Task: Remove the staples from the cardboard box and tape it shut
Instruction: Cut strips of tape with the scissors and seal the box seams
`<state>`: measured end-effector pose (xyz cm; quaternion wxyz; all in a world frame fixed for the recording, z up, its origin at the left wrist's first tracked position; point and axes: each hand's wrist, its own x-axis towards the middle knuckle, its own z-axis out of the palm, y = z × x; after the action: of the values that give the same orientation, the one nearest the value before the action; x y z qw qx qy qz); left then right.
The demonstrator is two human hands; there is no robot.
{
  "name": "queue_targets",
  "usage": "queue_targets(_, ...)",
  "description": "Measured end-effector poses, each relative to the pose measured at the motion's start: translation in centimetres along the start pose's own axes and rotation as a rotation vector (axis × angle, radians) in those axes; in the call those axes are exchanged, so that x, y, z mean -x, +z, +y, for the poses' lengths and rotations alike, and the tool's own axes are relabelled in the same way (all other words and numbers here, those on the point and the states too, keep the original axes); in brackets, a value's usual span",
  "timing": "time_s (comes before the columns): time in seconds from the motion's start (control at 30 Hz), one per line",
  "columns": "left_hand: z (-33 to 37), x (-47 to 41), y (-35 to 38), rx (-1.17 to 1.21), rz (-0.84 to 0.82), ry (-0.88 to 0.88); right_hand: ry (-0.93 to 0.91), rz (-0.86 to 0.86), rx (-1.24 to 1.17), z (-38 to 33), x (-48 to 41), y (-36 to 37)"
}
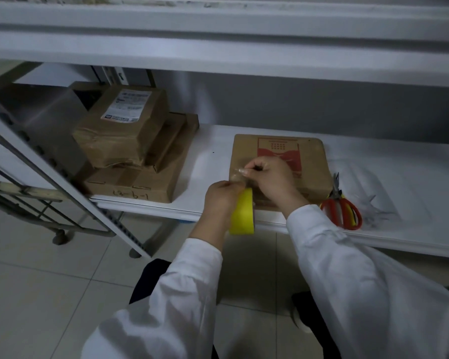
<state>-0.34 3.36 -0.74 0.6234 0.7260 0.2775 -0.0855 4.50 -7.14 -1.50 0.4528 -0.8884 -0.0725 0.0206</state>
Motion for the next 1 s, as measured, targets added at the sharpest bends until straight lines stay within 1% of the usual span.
queue_targets(0.1, -0.4, -0.5, -0.2, -0.047, 0.017, -0.006, -0.012, 0.019, 0.154, -0.2, -0.1, 0.6)
queue_targets(0.17, -0.9, -0.7, -0.2, -0.06, 0.034, 0.0, -0.017, 0.055, 0.211, -0.1, -0.1, 1.0)
queue_targets(0.27, -1.2, -0.9, 0.1, -0.019, 0.073, -0.007, -0.014, 0.068, 0.228, -0.1, -0.1, 1.1)
queue_targets(0.4, -1.3, -0.9, 0.3, -0.023, 0.101, -0.014, 0.002, 0.076, 0.232, -0.4, -0.2, 1.0)
queue_targets(0.67, -1.0, -1.4, 0.0, -0.033, 0.097, 0.003, 0.029, 0.066, 0.136, -0.1, -0.6, 0.6)
queue_targets(0.77, -0.9, -1.3, 0.0, -0.078, 0.078, 0.002, 0.051, 0.062, 0.18, -0.4, -0.6, 1.0)
queue_targets(0.87, -0.7, -1.0, 0.1, -0.073, 0.056, -0.021, 0.044, 0.068, 0.328, -0.7, -0.6, 1.5)
queue_targets(0.93, -0.8, -0.7, -0.1, 0.005, -0.005, -0.057, 0.055, 0.068, 0.333, -0.9, -0.8, 1.5)
queue_targets(1.0, -1.2, 0.0, -0.4, 0.145, -0.089, -0.087, 0.066, 0.049, 0.339, -0.9, -0.9, 1.4)
